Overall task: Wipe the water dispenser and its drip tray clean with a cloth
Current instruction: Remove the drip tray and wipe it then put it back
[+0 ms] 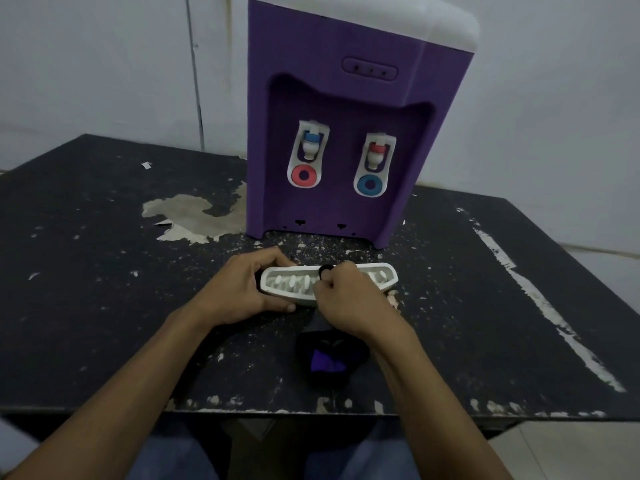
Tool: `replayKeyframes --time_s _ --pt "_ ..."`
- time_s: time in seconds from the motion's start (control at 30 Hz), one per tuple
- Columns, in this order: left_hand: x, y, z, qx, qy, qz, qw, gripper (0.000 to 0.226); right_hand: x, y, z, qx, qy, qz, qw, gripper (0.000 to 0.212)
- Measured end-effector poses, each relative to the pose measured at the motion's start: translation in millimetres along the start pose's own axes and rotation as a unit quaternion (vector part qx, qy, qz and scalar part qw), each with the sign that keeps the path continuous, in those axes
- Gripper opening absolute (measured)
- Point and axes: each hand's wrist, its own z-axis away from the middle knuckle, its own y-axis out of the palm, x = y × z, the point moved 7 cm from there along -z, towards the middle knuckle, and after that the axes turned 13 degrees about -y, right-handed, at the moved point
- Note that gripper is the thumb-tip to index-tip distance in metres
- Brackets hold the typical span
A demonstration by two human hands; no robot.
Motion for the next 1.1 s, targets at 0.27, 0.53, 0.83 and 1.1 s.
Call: replayKeyframes --time_s 0.27,0.53,0.83,1.1 --pt "-3 0 4 -0.038 0.014 -0.019 0.999 0.043 7 1 3 -0.036 0.043 -0.004 0.998 0.023" --pt "-10 -1 9 -0.052 0.033 -0.026 0.998 0.044 0 2 4 -0.084 0.080 -0.036 0.993 0.028" --pt "-7 0 7 -0.046 0.028 -0.018 0.998 0.043 -9 12 22 -0.099 0.080 -0.050 0.991 0.029" --pt "-3 3 2 -0.015 0.020 -0.007 1.000 0.045 -17 9 32 -0.116 0.036 -0.074 0.990 0.031"
